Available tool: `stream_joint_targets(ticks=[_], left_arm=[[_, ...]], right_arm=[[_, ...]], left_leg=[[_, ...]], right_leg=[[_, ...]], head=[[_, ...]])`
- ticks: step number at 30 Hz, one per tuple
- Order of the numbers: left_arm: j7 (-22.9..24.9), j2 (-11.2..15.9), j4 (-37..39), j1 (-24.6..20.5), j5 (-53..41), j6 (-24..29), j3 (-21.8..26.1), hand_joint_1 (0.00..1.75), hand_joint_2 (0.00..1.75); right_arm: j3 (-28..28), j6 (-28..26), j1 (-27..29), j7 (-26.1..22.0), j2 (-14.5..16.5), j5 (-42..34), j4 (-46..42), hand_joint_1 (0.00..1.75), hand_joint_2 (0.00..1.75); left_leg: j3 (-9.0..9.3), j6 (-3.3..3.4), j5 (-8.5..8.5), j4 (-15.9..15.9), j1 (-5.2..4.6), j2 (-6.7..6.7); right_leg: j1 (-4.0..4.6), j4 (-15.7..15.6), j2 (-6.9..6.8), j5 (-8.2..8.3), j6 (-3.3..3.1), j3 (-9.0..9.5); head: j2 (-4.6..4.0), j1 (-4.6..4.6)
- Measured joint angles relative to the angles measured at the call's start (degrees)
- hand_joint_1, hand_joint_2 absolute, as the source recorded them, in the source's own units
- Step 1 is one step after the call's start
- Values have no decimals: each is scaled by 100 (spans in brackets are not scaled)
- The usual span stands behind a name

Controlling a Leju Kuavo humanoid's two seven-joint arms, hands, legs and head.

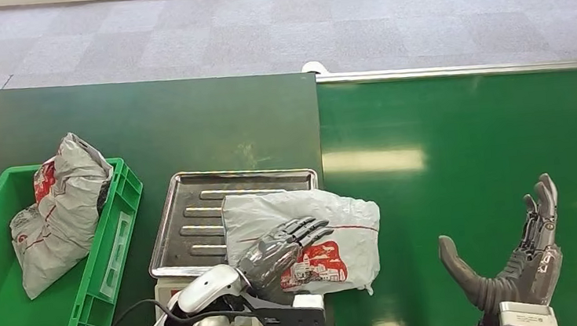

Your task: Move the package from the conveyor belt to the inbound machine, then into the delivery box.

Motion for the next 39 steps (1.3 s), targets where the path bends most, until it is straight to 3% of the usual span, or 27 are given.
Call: stream_joint_targets(ticks=[2,4,6,8,14,17,19,31,39], left_arm=[[4,-14,106,-50,41,-87,-13,12,175],[8,-36,253,-140,104,-232,-35,51,175],[11,-67,438,-259,154,-329,-75,101,175],[12,-98,627,-377,189,-350,-115,123,175],[10,-159,933,-641,237,-291,-142,120,175],[-53,-178,969,-676,299,-159,-137,154,175],[-225,-174,931,-642,451,-29,-103,163,175],[-1300,-113,-264,87,1601,973,533,174,175],[-1696,-102,-857,428,2157,1570,903,173,175]], right_arm=[[-13,0,-14,3,10,-1,1,0,175],[-27,0,-46,8,15,-7,4,0,175],[-37,0,-94,24,16,-16,15,0,175],[-43,-1,-141,50,16,-27,37,0,175],[-56,-2,-207,85,17,-48,93,0,175],[-62,1,-209,98,18,-40,111,0,175],[-66,9,-207,107,18,-25,114,0,175],[-95,24,-76,126,51,11,95,0,175],[-124,11,20,103,66,-7,70,0,175]], left_leg=[[0,0,0,0,0,0],[0,0,0,0,0,-1],[1,0,0,0,0,-1],[5,1,1,0,0,-1],[26,1,1,0,0,-3],[30,1,1,0,0,-3],[31,1,1,0,0,-3],[6,0,0,0,0,-1],[3,0,0,-1,0,1]], right_leg=[[0,0,0,0,0,0],[0,0,-1,0,0,2],[0,0,-1,0,0,6],[0,0,-3,0,0,12],[0,0,-5,0,0,34],[0,0,-5,0,0,39],[0,0,-5,0,0,39],[0,0,-1,0,0,7],[0,0,1,0,0,6]], head=[[0,0],[0,1],[0,1],[0,2],[0,1],[0,1],[0,1],[0,1],[0,2]])
